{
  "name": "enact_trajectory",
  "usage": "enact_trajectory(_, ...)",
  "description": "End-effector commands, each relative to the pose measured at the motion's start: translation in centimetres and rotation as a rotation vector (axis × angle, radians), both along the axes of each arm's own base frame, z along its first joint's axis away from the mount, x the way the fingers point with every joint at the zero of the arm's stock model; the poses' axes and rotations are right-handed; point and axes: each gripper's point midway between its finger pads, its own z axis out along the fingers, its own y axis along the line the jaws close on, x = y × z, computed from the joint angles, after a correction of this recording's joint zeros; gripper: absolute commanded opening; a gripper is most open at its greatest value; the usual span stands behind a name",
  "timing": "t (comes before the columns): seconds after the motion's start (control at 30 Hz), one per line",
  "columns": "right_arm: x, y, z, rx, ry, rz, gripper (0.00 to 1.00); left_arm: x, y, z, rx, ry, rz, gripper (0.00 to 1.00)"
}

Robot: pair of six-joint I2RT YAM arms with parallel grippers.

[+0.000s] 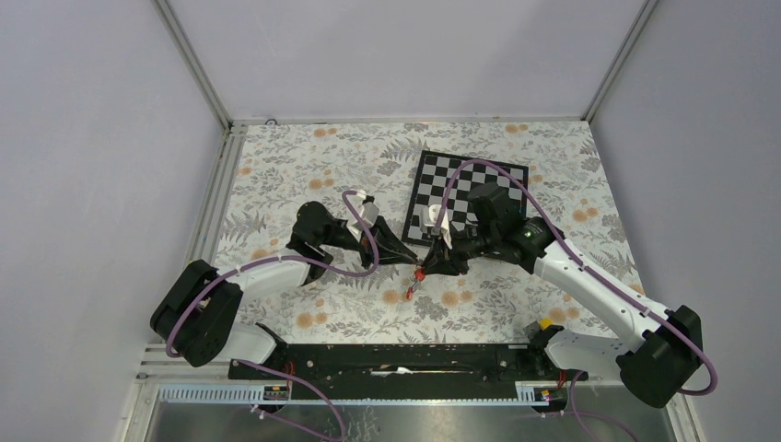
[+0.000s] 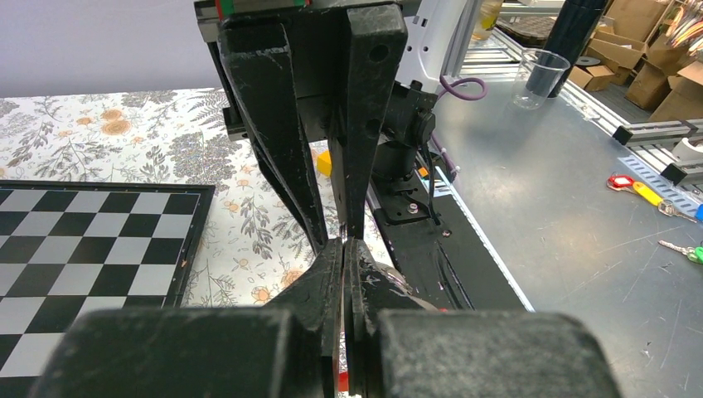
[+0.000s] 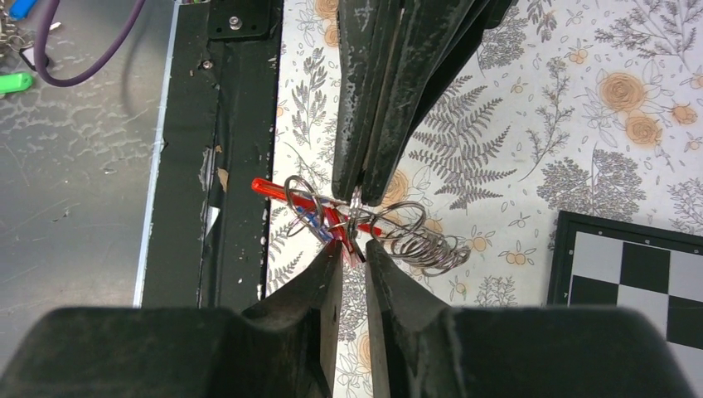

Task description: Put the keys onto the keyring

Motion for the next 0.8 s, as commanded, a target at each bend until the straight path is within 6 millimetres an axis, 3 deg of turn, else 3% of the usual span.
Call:
enact_trajectory(0.0, -0.7, 0.5, 0.5, 0.045, 0.026, 0.033, 0.22, 0.7, -0.1, 1.0, -0.045, -0.066, 0.031, 0.0)
enact_trajectory(0.17, -1.1, 0.6, 0.4, 0.056, 0.047, 0.045, 0.17, 0.9, -0.1, 0.9, -0.043, -0.068, 0.044, 0.0)
enact_trajectory(0.47, -0.5, 0.2, 1.0, 0.058, 0.023, 0.017, 0.0, 1.1, 0.0, 0.7, -0.038, -0.07, 0.058, 0.0)
enact_trajectory(0.77, 0.7, -0.8, 0.5, 0.006, -0.032, -0.06, 0.0, 1.6, 0.2, 0.6, -0.031, -0.073, 0.083, 0.0)
